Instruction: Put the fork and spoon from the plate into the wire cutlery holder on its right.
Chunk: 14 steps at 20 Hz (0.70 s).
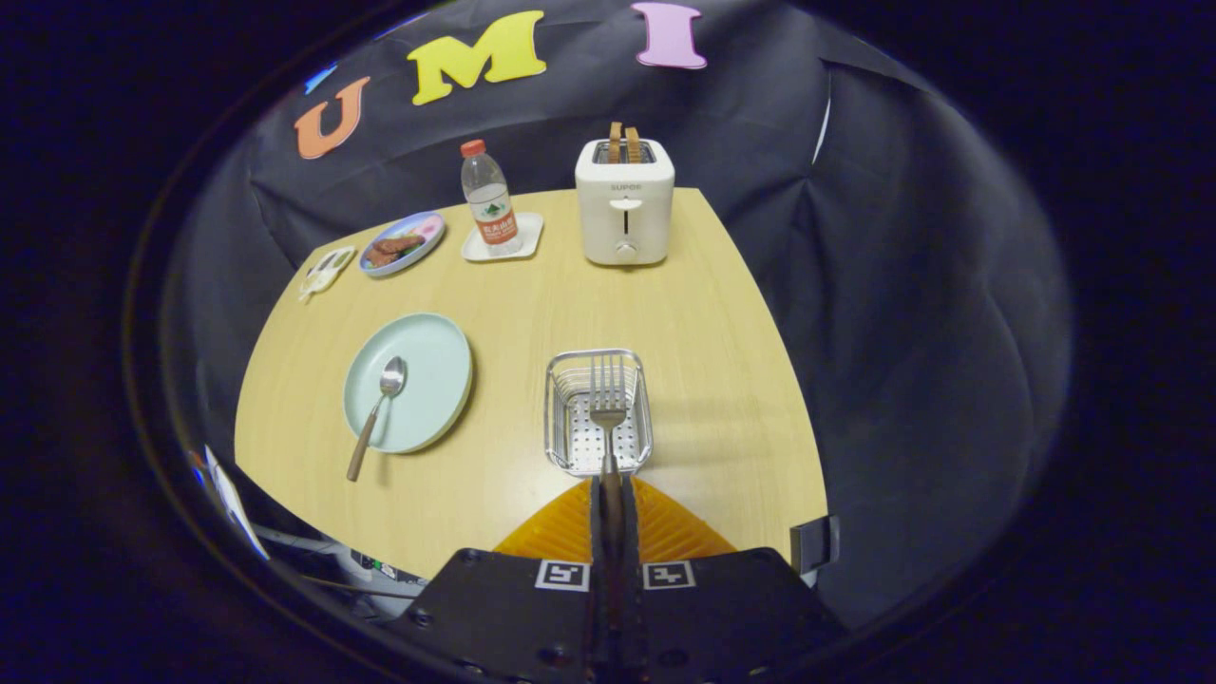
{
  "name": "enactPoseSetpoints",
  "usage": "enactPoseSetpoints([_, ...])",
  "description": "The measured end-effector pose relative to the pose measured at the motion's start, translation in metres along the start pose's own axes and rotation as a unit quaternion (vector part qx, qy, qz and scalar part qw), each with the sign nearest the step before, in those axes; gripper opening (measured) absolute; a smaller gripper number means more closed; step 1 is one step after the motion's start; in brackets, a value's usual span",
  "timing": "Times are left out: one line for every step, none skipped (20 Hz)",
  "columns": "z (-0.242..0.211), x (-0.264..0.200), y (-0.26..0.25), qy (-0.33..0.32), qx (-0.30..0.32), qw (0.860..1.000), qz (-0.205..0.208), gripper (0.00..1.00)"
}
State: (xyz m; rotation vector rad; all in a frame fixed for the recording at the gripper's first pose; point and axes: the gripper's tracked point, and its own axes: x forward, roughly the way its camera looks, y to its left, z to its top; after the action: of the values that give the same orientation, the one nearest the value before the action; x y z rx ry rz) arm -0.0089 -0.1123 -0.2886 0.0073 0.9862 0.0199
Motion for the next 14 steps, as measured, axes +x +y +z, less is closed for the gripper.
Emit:
enactPoseSetpoints([0.001, 0.000, 0.001, 0.001, 0.000, 1.000, 0.000, 0.06])
enactPoseSetpoints([0.003, 0.000, 0.002, 0.000, -0.004, 1.000, -0.001, 0.08])
enactPoseSetpoints([0.005, 0.000, 0.001, 0.000, -0.007, 1.000, -0.003, 0.09])
enactPoseSetpoints([0.008, -0.001, 0.002, -0.001, -0.009, 1.000, -0.003, 0.09])
enactPoseSetpoints([0.013, -0.003, 0.003, -0.005, -0.010, 1.000, -0.002, 0.09])
enactPoseSetpoints([0.018, -0.003, 0.002, -0.011, -0.011, 1.000, -0.004, 0.09])
enactPoseSetpoints([0.024, -0.005, 0.004, -0.018, -0.010, 1.000, -0.001, 0.08])
enactPoseSetpoints([0.027, -0.005, 0.005, -0.021, -0.010, 1.000, 0.000, 0.08])
enactPoseSetpoints([0.030, -0.005, 0.005, -0.023, -0.008, 1.000, -0.001, 0.09])
enactPoseSetpoints([0.032, -0.005, 0.008, -0.027, -0.006, 1.000, 0.002, 0.09])
enactPoseSetpoints([0.035, -0.007, 0.013, -0.031, -0.005, 0.999, 0.006, 0.10])
enactPoseSetpoints([0.036, -0.005, 0.018, -0.035, -0.004, 0.999, 0.011, 0.14])
enactPoseSetpoints([0.037, -0.004, 0.025, -0.041, -0.004, 0.999, 0.021, 0.22])
enactPoseSetpoints([0.039, -0.003, 0.032, -0.047, -0.004, 0.998, 0.029, 0.29])
